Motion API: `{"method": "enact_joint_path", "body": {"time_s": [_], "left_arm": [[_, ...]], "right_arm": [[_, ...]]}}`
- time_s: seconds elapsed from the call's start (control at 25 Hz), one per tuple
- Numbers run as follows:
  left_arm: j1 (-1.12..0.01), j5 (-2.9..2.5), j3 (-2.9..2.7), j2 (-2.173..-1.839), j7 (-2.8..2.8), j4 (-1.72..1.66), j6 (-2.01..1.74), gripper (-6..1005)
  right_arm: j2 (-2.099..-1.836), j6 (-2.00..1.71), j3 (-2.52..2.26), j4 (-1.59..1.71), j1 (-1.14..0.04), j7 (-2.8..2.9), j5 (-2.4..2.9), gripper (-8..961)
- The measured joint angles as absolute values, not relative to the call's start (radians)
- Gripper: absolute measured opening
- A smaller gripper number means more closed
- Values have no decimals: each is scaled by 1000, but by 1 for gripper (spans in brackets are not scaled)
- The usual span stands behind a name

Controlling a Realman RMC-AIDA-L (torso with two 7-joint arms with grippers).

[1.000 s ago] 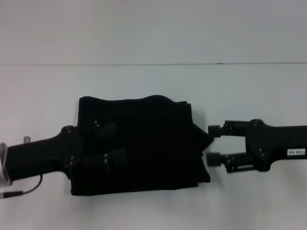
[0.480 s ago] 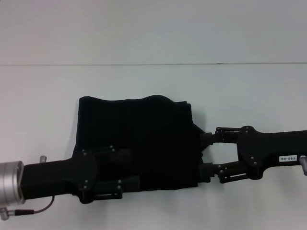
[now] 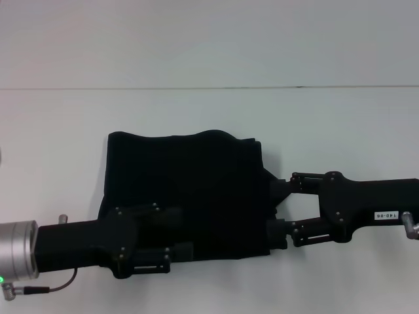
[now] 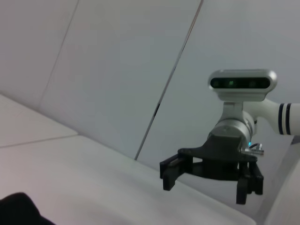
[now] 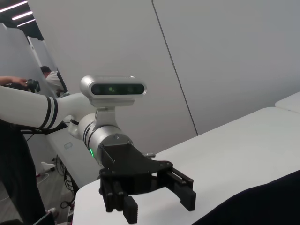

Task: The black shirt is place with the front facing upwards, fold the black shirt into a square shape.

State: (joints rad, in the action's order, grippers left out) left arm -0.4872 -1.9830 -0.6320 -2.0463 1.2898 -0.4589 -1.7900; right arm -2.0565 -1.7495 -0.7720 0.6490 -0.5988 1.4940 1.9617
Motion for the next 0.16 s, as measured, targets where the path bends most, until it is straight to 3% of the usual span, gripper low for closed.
{"method": "enact_joint_path", "body": {"time_s": [0.16], "left_arm": [[-498, -2006, -632, -2046, 1304, -459, -1787, 788]], "right_arm": [[-2058, -1748, -771, 649, -596, 1494, 1961, 932]]}}
